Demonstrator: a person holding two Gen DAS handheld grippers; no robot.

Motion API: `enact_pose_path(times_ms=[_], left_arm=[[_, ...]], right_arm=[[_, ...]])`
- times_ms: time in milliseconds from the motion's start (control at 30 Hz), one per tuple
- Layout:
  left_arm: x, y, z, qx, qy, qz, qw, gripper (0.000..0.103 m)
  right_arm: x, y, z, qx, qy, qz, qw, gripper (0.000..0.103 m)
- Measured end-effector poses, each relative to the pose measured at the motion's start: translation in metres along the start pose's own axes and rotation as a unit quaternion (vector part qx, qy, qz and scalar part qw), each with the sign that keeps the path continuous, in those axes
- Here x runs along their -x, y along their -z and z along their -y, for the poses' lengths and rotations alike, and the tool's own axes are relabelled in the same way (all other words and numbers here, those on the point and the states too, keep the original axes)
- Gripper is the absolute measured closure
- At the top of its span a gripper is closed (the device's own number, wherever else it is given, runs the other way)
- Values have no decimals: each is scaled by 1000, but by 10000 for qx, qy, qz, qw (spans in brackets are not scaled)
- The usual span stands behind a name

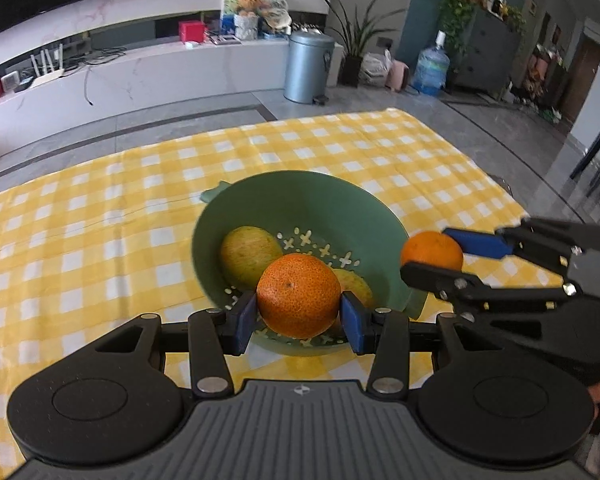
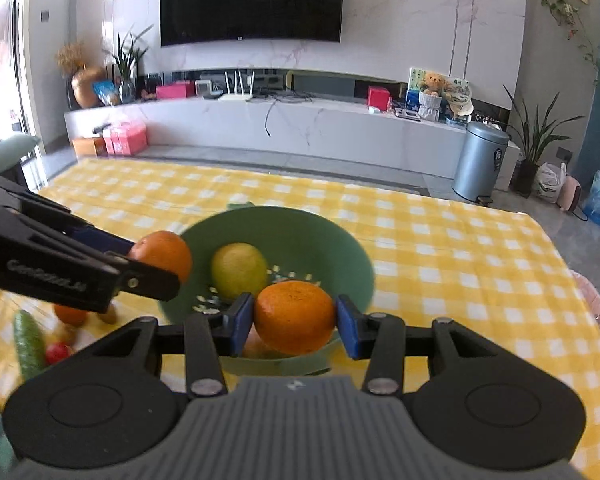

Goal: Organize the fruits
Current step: 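Carry both held oranges over the colander and lower them in, then open both tools to release the oranges into the colander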

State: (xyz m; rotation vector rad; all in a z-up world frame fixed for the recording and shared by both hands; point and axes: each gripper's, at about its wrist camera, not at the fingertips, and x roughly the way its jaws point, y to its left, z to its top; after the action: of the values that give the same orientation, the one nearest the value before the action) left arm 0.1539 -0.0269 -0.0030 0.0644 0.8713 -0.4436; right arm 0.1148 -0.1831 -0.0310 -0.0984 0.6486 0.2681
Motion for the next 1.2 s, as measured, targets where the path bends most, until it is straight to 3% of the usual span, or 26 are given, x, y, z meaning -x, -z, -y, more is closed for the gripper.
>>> enact_pose_path(times_ms=[433, 867, 1200], left_arm=[[-46, -4, 13, -767, -158, -597, 9951, 52], [-75, -1, 11, -909, -380, -926, 9908, 51], [-78, -1, 9, -824, -569, -879, 9911, 49]], right_arm=[[-60, -18, 17, 502, -78, -495, 9975, 61], [-96, -16, 16, 590, -185, -827, 9947, 61], [-105, -13, 14, 547, -237, -938, 9938, 61]])
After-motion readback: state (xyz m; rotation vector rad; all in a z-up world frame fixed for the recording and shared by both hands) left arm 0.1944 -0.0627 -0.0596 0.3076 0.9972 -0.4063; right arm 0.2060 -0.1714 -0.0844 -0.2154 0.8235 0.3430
